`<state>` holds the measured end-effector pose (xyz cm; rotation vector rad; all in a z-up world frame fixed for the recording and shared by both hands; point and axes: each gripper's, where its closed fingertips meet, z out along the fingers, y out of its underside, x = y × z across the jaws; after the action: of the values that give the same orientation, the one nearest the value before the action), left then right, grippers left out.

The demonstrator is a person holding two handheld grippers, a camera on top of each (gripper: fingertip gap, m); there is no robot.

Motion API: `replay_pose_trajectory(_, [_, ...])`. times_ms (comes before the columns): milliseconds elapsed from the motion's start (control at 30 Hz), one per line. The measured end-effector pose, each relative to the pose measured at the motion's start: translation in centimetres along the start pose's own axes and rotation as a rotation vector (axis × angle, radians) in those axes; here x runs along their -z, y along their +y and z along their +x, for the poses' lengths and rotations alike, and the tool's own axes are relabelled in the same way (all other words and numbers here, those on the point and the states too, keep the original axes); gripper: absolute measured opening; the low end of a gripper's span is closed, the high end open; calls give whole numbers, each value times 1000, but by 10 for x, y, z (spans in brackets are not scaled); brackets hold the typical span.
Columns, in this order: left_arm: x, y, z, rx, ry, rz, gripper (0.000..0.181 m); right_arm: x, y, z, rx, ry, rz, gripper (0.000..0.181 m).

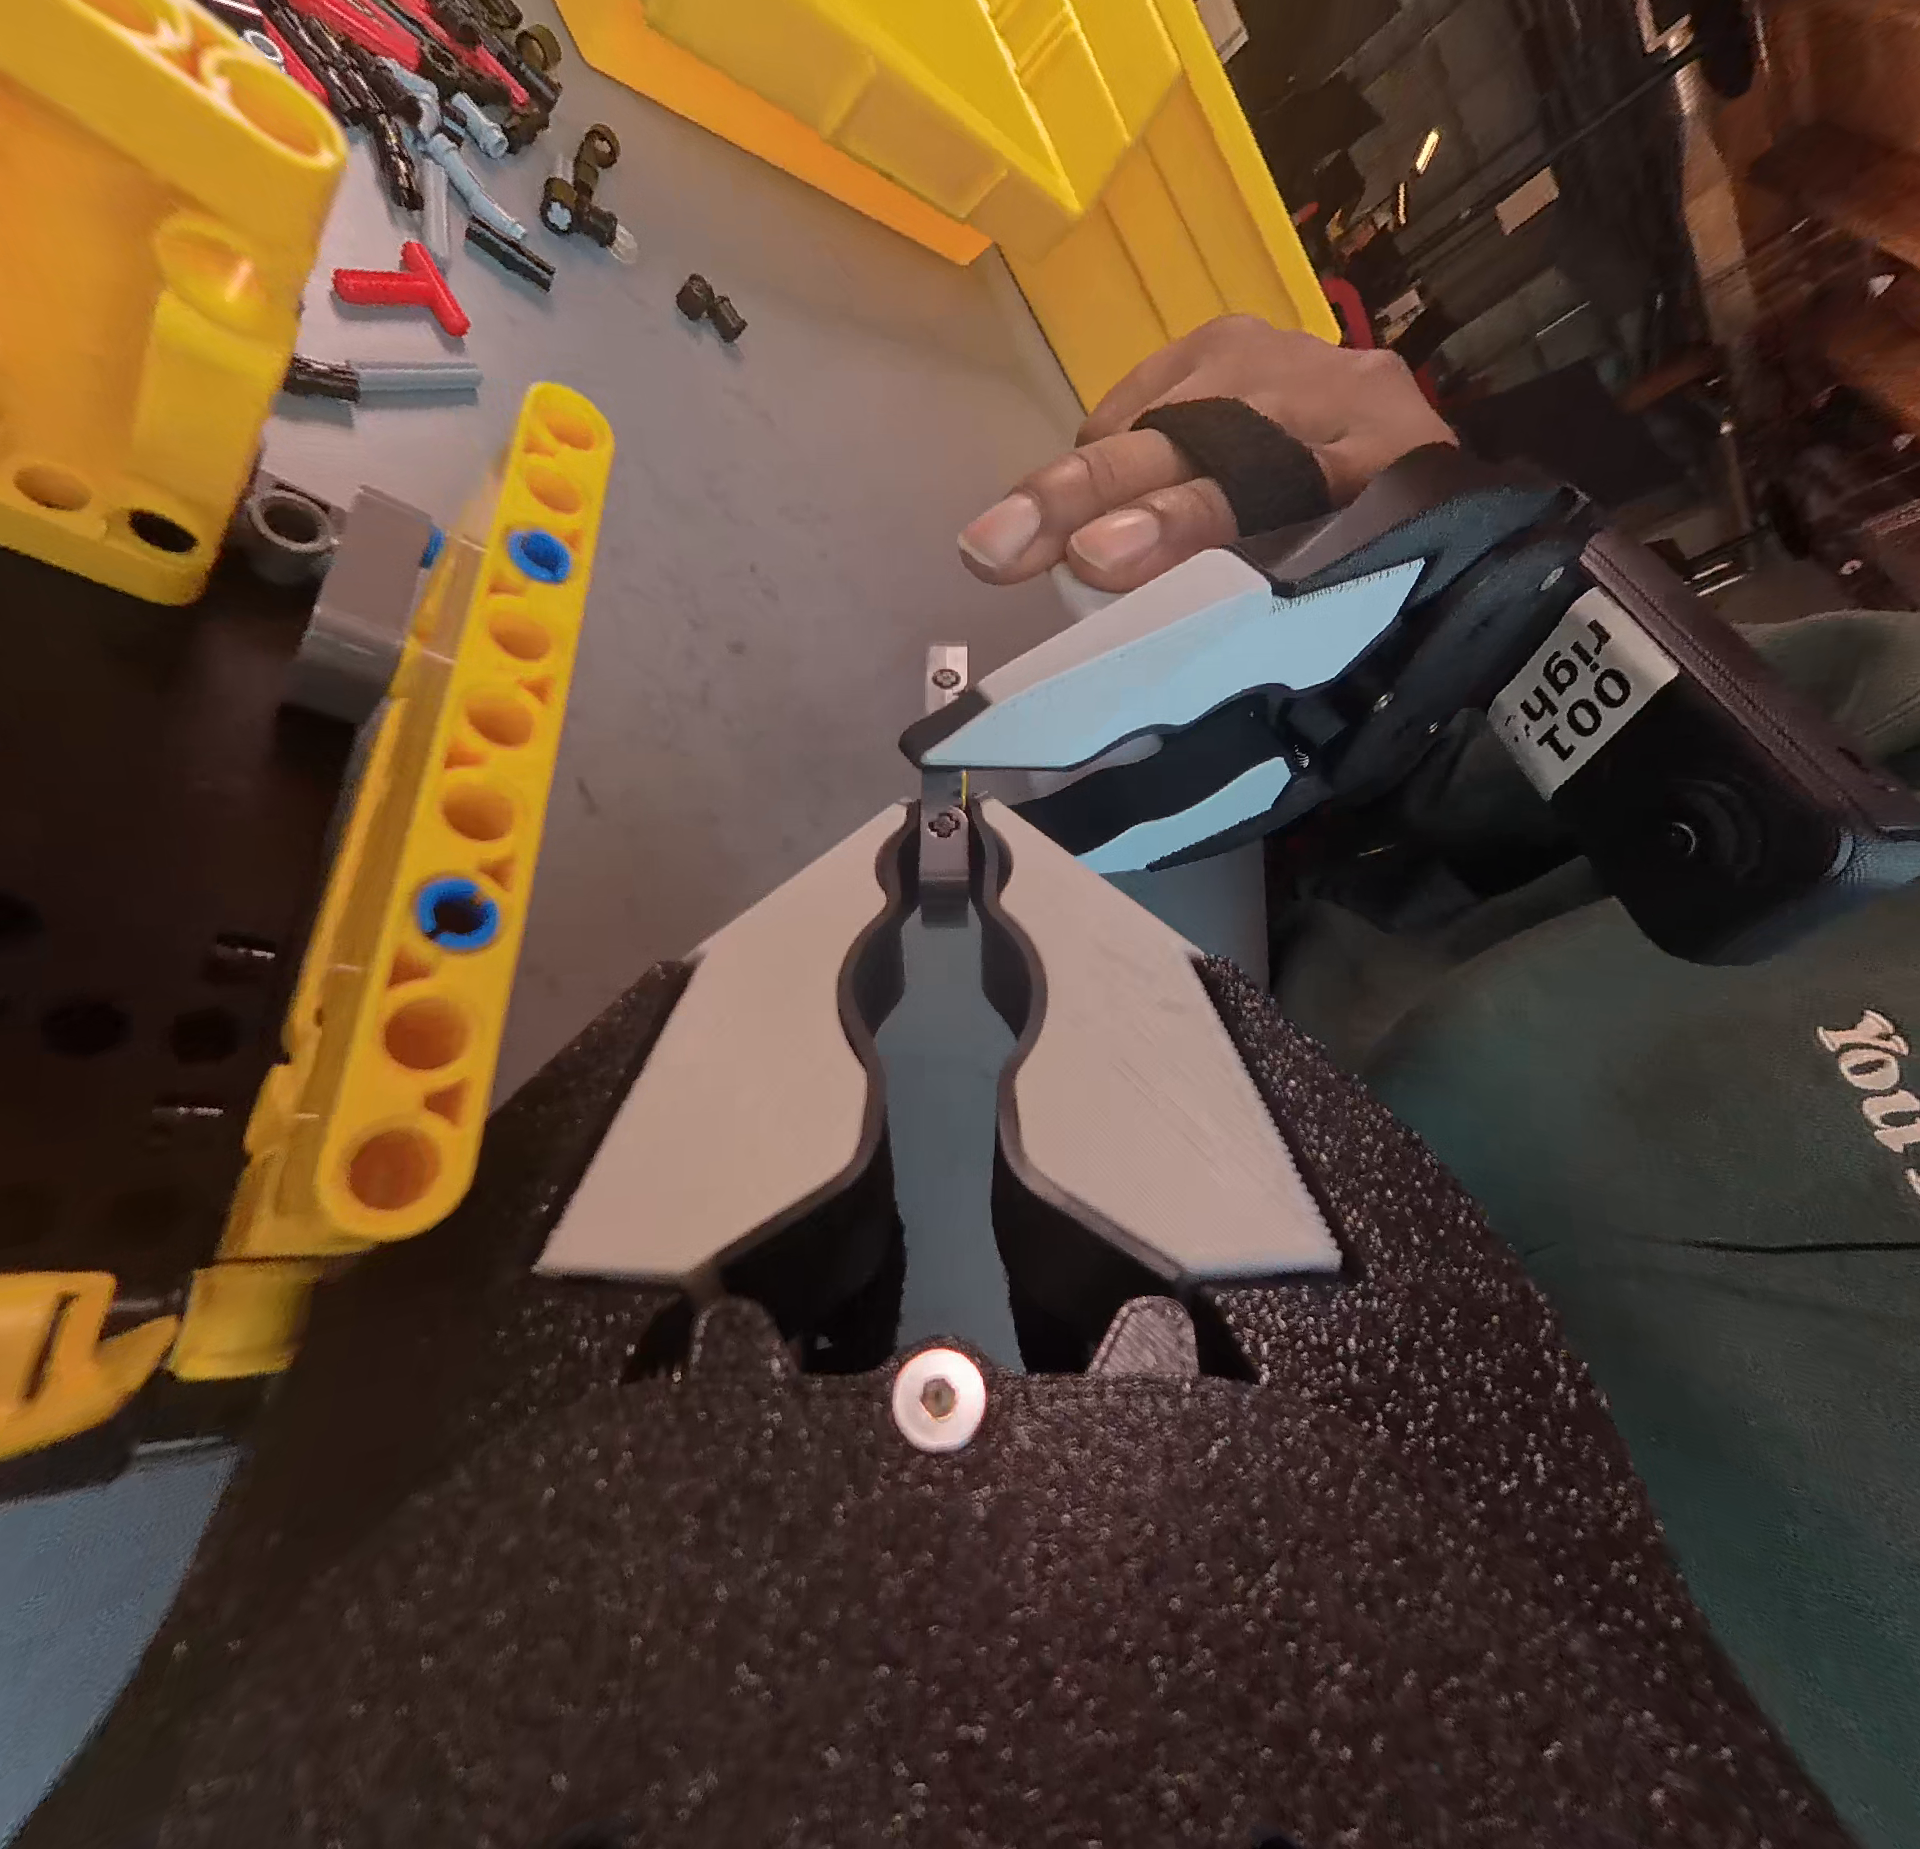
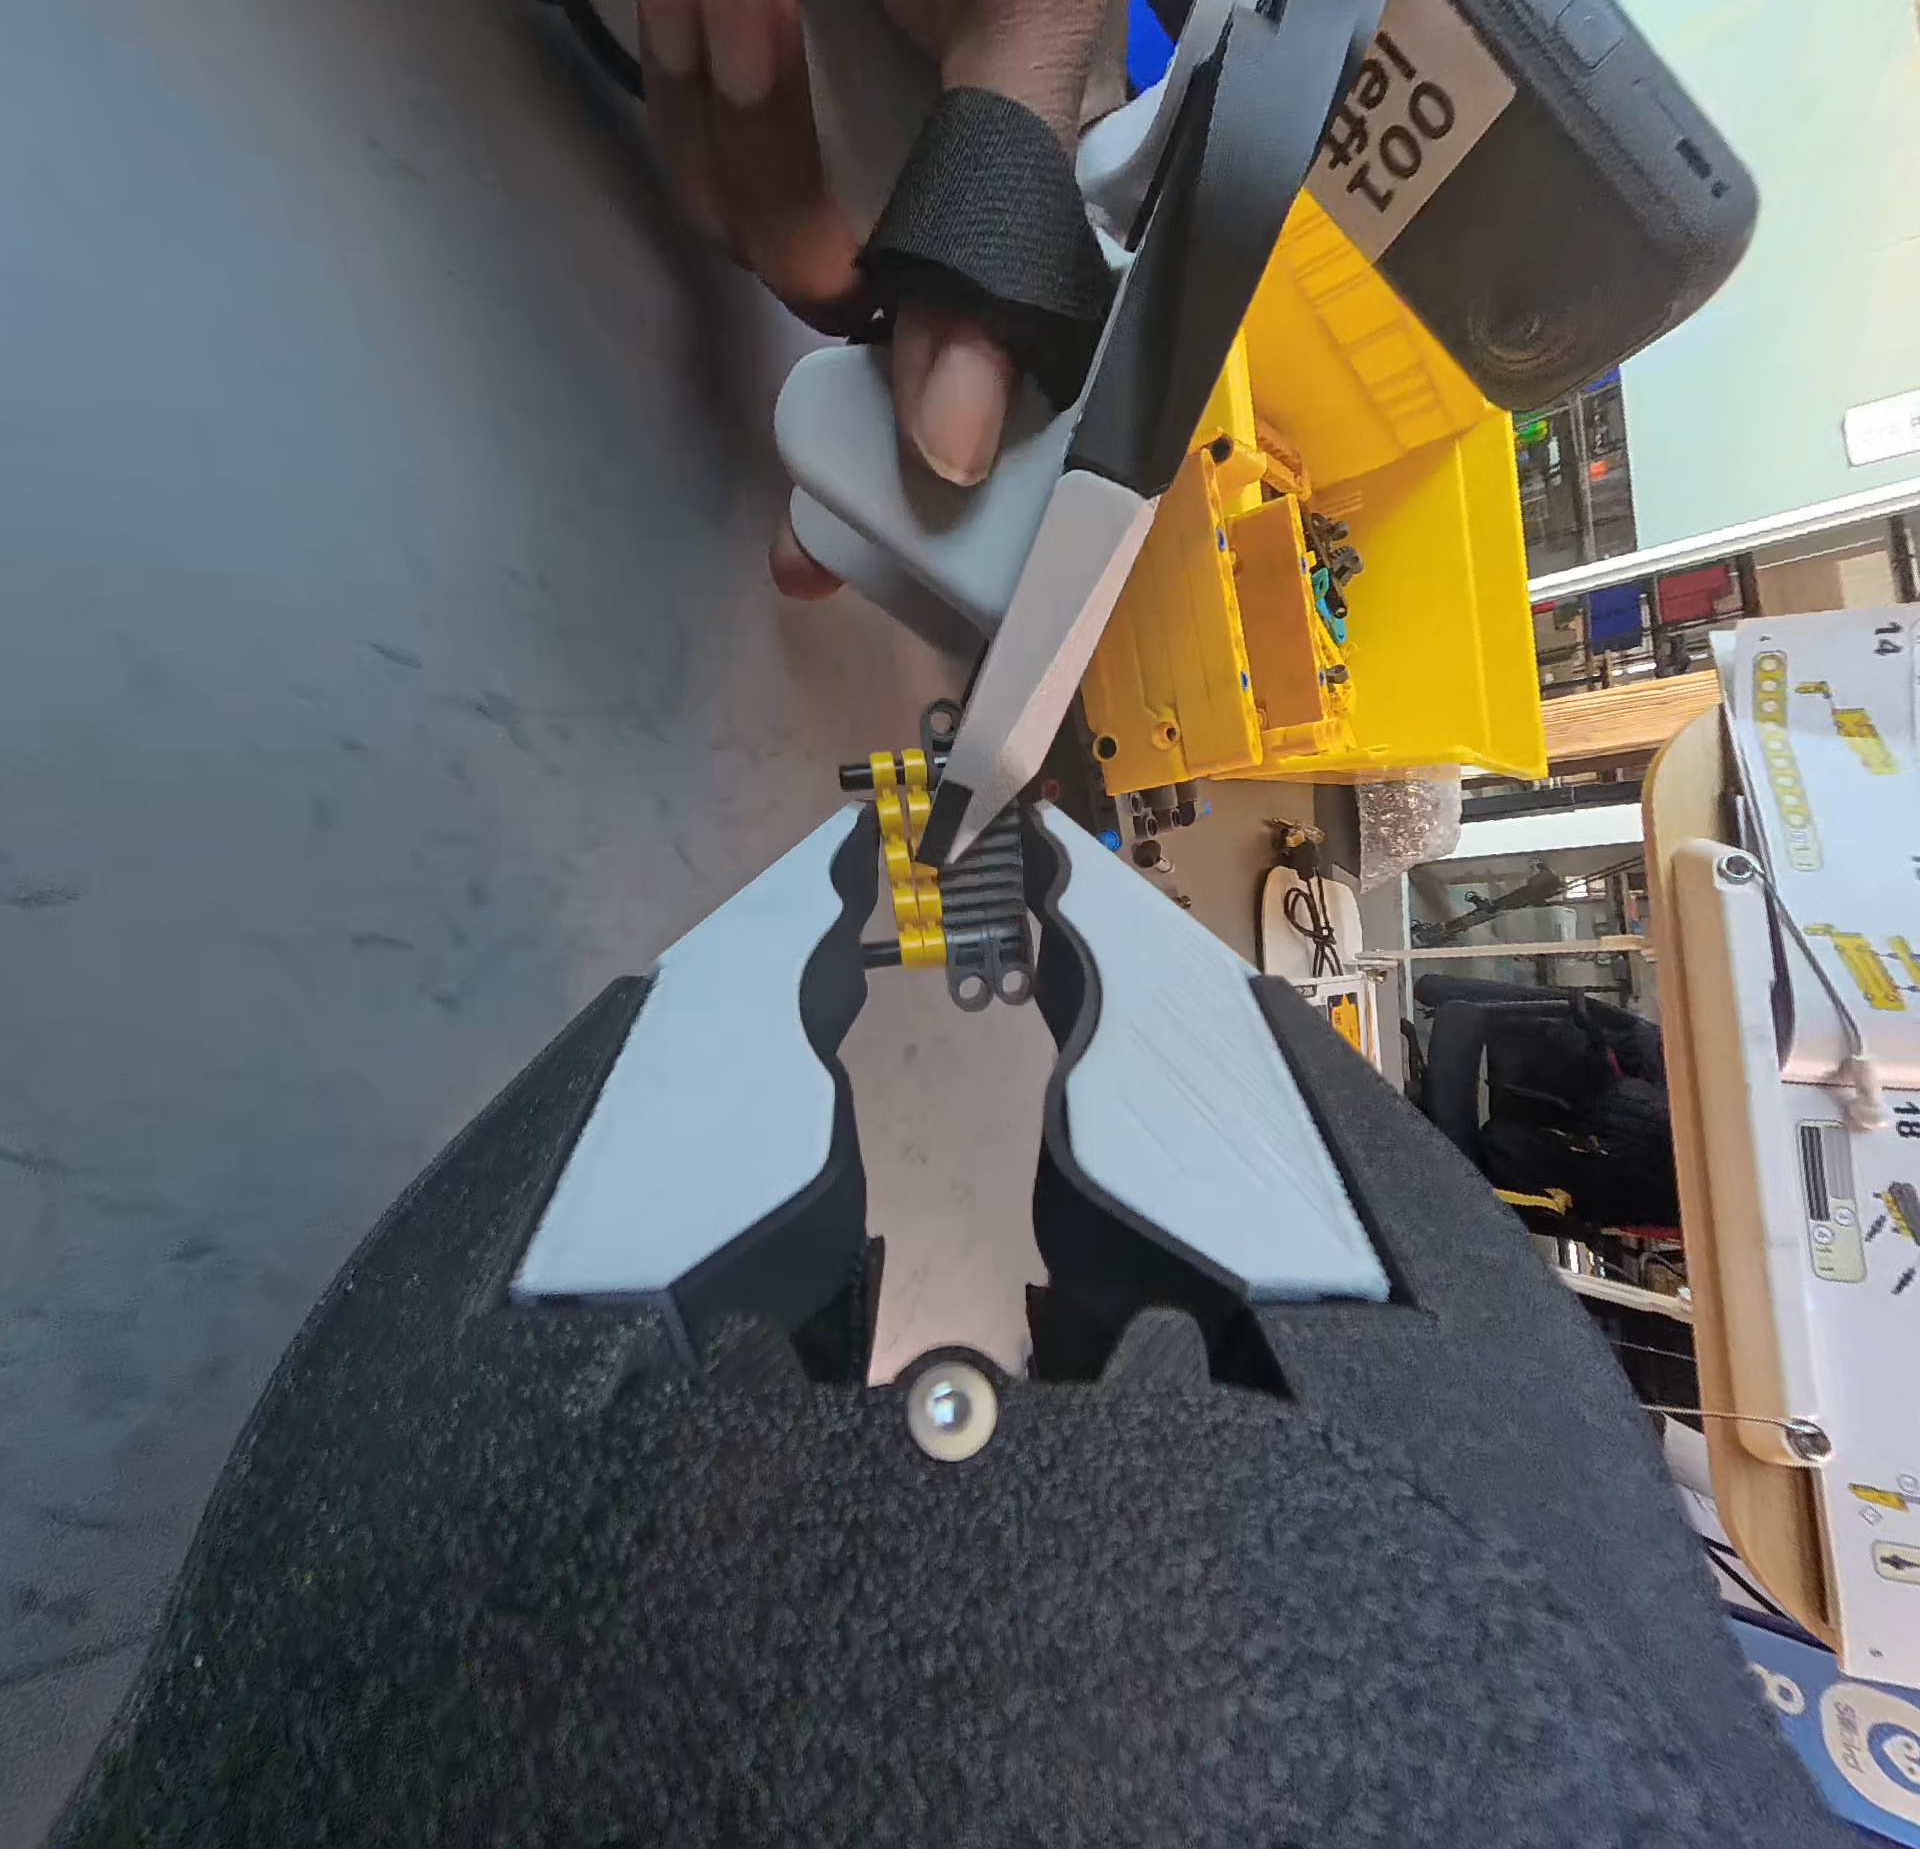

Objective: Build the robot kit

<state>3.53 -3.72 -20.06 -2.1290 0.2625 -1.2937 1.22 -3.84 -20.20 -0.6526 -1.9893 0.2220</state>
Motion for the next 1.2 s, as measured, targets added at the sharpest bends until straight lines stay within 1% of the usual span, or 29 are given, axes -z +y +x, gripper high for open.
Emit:
replay_pose_trajectory(67, [0,-1,1,5,2,11,6,0,-1,0,-12,-4,-7,27])
replay_pose_trajectory(133, [0,-1,1,7,2,18,6,0,-2,0,-67,-27,-5,25])
replay_pose_trajectory(233, [1,-3,6,26,41,47,7,4,-5,3,-130,-38,25,22])
replay_pose_trajectory(433, [0,0,6,56,72,59,7,4,-5,-1,-164,-75,43,22])
replay_pose_trajectory(633, [7,-7,15,123,178,117,6,8,-11,7,-166,-34,123,26])
replay_pose_trajectory(767, [12,-12,21,144,230,151,6,19,-17,6,-306,-111,217,48])
replay_pose_trajectory(833, [15,-14,20,152,238,167,6,23,-12,9,-341,-115,225,50])
replay_pose_trajectory(900, [16,-14,21,152,243,171,6,24,-7,12,-343,-103,211,48])
replay_pose_trajectory(1033, [14,-12,24,129,235,155,6,22,-4,13,-311,-75,194,35])
replay_pose_trajectory(1133, [14,-12,25,120,237,154,6,23,-5,13,-333,-93,200,34])
replay_pose_trajectory(1200, [14,-10,23,72,196,143,8,23,-5,11,-342,-112,198,34])
